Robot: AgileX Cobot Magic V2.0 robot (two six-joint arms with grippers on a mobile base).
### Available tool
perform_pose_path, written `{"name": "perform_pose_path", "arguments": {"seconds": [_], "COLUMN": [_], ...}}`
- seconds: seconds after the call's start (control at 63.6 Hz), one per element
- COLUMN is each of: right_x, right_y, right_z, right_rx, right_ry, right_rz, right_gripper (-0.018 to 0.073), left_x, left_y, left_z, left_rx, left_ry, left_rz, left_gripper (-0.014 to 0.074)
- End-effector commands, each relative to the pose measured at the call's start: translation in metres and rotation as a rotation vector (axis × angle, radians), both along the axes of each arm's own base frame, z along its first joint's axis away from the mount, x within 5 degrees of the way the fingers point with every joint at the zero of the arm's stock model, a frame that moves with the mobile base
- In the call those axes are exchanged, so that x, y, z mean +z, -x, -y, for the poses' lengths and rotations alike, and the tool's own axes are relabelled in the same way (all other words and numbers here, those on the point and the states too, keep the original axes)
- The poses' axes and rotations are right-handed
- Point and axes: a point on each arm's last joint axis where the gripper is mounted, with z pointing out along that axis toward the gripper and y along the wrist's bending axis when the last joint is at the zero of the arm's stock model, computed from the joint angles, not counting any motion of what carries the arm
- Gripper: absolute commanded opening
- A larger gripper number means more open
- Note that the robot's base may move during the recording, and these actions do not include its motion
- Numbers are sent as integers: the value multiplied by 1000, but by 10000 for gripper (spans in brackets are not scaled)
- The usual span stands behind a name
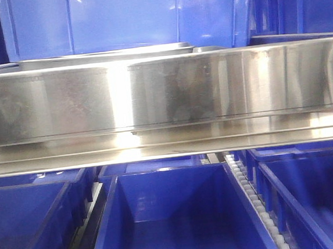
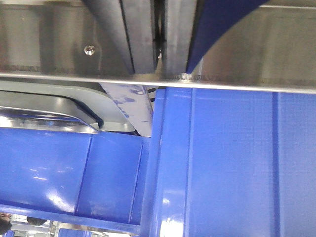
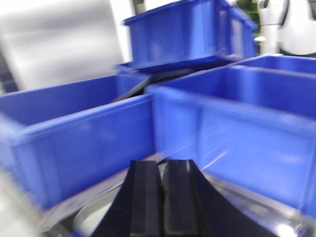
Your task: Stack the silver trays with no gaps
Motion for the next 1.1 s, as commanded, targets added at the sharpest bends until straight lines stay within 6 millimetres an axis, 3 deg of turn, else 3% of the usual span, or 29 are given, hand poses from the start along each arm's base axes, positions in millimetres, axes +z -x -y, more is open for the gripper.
{"name": "perform_pose_path", "arguments": {"seconds": [0.0,0.126,0.283,0.488,0.818,1.085], "right_x": [-10,-42,-81,-127,-155,-186], "right_y": [23,51,85,96,123,117], "right_z": [14,40,81,113,138,139], "right_rx": [70,83,-69,-363,-672,-686], "right_ry": [-63,-104,-109,-28,35,80], "right_rz": [99,161,206,98,215,131], "right_gripper": [-78,-78,-78,-78,-78,-78], "left_x": [3,3,3,3,3,3], "left_y": [1,1,1,1,1,1], "left_z": [0,0,0,0,0,0], "left_rx": [-1,-1,-1,-1,-1,-1], "left_ry": [15,15,15,15,15,15], "left_rz": [26,26,26,26,26,26], "left_gripper": [4,4,4,4,4,4]}}
